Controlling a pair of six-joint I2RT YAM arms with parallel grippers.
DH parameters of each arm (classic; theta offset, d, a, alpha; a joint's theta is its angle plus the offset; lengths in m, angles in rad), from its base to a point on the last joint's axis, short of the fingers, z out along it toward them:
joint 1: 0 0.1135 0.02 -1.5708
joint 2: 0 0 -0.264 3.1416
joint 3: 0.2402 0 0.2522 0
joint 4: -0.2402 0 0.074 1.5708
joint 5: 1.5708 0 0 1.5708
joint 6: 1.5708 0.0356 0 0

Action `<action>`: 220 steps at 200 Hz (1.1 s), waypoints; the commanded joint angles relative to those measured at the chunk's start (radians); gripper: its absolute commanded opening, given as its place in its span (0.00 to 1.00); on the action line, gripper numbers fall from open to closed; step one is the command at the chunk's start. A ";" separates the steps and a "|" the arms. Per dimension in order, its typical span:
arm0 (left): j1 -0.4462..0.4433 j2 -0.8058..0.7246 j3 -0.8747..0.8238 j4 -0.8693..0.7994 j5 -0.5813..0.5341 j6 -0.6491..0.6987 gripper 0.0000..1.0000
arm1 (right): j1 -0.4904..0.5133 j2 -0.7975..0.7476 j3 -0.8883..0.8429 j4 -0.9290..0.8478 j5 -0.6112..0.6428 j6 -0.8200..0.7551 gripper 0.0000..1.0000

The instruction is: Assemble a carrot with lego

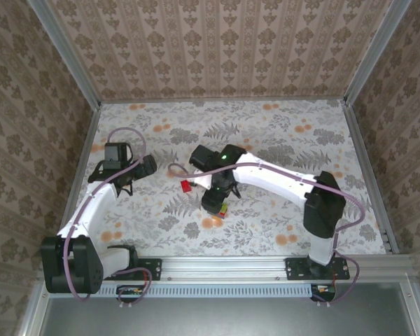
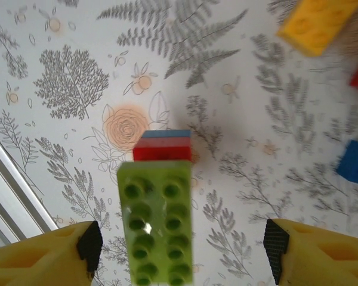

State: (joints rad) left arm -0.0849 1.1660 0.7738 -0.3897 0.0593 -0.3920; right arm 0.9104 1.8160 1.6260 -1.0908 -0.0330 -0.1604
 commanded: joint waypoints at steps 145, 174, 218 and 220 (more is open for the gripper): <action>-0.031 0.001 0.021 0.033 0.061 0.035 1.00 | -0.523 -0.344 -0.686 0.489 0.178 0.292 0.77; -0.035 0.000 0.024 0.032 0.060 0.033 1.00 | -0.554 -0.301 -0.683 0.480 0.157 0.299 0.75; -0.036 -0.012 0.024 0.027 0.054 0.036 1.00 | -0.561 -0.228 -0.667 0.459 0.133 0.302 0.72; -0.036 -0.012 0.023 0.027 0.053 0.035 1.00 | -0.562 -0.225 -0.665 0.456 0.133 0.302 0.72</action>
State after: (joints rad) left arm -0.1146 1.1660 0.7738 -0.3653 0.1089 -0.3729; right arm 0.3515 1.5551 0.9535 -0.6159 0.1234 0.1246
